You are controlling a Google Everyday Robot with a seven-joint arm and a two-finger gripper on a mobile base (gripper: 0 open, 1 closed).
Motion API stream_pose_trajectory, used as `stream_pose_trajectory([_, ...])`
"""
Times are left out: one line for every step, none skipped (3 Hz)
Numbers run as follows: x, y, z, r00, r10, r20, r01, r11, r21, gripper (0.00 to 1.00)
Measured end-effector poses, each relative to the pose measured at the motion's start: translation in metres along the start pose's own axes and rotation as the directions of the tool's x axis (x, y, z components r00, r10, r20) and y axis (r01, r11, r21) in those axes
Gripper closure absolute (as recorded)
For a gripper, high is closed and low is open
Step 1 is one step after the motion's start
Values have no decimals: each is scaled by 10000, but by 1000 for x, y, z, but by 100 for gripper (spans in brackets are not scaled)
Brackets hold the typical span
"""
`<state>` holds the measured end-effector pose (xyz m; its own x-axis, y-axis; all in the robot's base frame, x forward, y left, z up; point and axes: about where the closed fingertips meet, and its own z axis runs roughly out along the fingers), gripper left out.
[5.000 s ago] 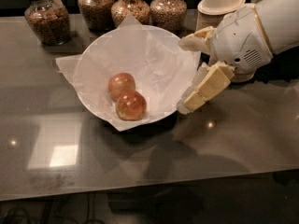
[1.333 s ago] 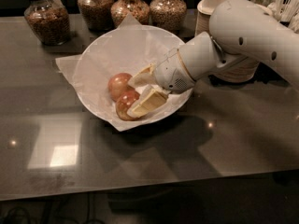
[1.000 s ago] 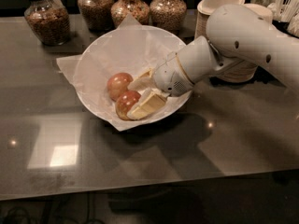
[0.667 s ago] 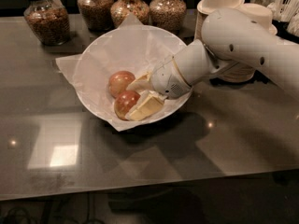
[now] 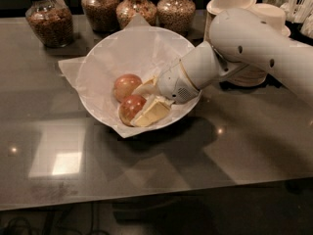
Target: Pick apple from white bowl
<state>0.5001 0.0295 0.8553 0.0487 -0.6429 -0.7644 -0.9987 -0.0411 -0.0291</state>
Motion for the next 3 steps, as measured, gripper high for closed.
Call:
stream_pose_trajectory([0,0,0,10000,0,0,0,10000,0,79])
stream_pose_trajectory([0,0,0,10000,-1,0,1,10000,-1,99])
stream_pose_trajectory([0,0,0,10000,-1,2,1,10000,-1,100])
